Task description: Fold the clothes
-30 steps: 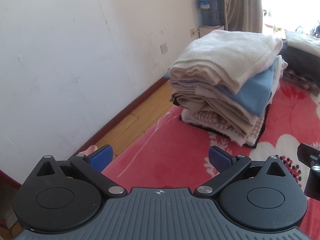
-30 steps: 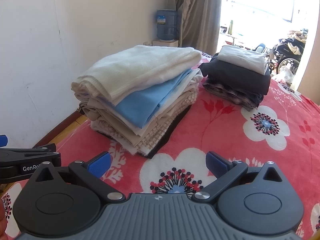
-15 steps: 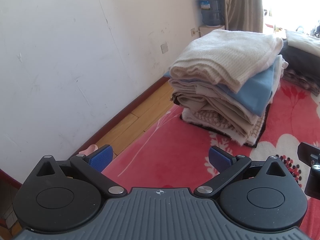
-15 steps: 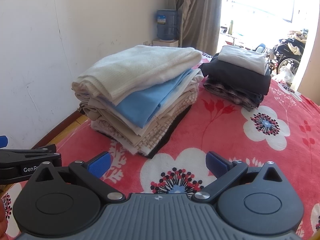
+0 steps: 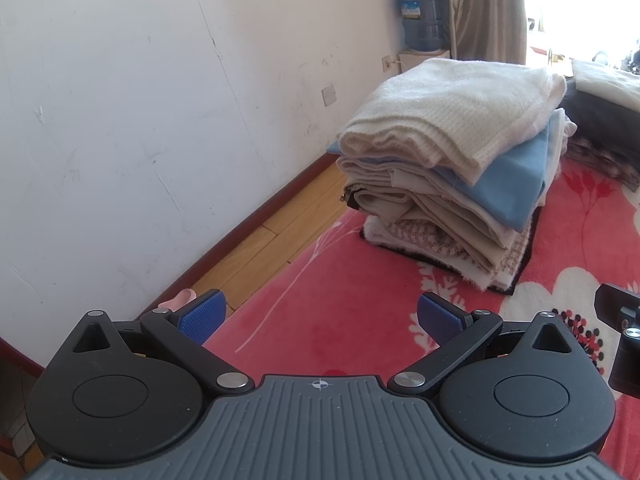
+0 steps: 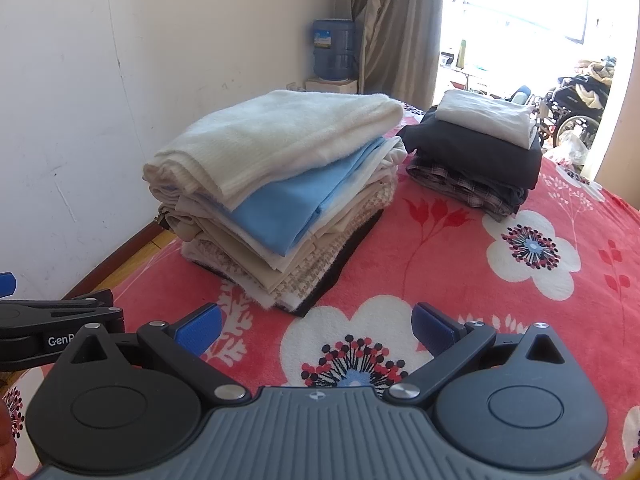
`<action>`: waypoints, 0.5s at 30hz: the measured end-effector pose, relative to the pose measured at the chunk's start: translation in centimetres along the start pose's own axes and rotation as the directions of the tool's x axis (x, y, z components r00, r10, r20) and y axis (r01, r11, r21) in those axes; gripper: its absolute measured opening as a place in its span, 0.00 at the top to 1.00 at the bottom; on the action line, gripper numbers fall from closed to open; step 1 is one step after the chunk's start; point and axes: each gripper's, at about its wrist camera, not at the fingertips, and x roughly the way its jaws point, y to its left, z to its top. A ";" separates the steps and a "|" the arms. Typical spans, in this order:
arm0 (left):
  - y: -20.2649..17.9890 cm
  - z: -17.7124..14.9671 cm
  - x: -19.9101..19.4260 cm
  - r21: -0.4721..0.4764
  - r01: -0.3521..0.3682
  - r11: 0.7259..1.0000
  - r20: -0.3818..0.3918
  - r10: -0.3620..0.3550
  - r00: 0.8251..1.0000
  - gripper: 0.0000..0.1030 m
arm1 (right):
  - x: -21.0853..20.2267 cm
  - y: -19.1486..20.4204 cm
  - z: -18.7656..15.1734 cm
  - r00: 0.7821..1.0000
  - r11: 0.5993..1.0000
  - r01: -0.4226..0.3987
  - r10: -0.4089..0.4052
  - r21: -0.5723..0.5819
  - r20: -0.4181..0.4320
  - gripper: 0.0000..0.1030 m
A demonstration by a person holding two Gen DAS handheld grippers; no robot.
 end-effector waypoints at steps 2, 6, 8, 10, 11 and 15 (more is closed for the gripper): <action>0.0 0.0 0.1 0.001 0.001 1.000 -0.003 -0.001 1.000 0.00 | 0.0 0.0 0.0 1.000 1.000 0.000 0.000 0.000 -0.001 0.00; 0.0 -0.1 0.1 0.002 0.001 1.000 -0.004 -0.001 1.000 0.00 | 0.1 0.0 -0.1 1.000 1.000 -0.001 0.001 -0.003 -0.003 0.00; 0.0 -0.1 0.0 0.002 0.000 1.000 -0.002 0.000 1.000 0.00 | 0.1 0.0 -0.1 1.000 1.000 -0.001 0.001 -0.003 -0.004 0.00; 0.0 -0.1 0.0 0.002 0.001 1.000 -0.001 -0.001 1.000 0.00 | 0.1 -0.1 -0.1 1.000 1.000 -0.001 0.001 -0.003 -0.004 0.00; 0.0 -0.1 0.0 0.003 0.001 1.000 0.000 -0.001 1.000 0.00 | 0.1 0.0 -0.1 1.000 1.000 0.000 0.000 -0.003 -0.005 0.00; 0.0 0.0 0.1 0.003 0.000 1.000 -0.001 0.000 1.000 0.00 | 0.1 0.0 -0.1 1.000 1.000 0.001 -0.001 -0.005 -0.004 0.00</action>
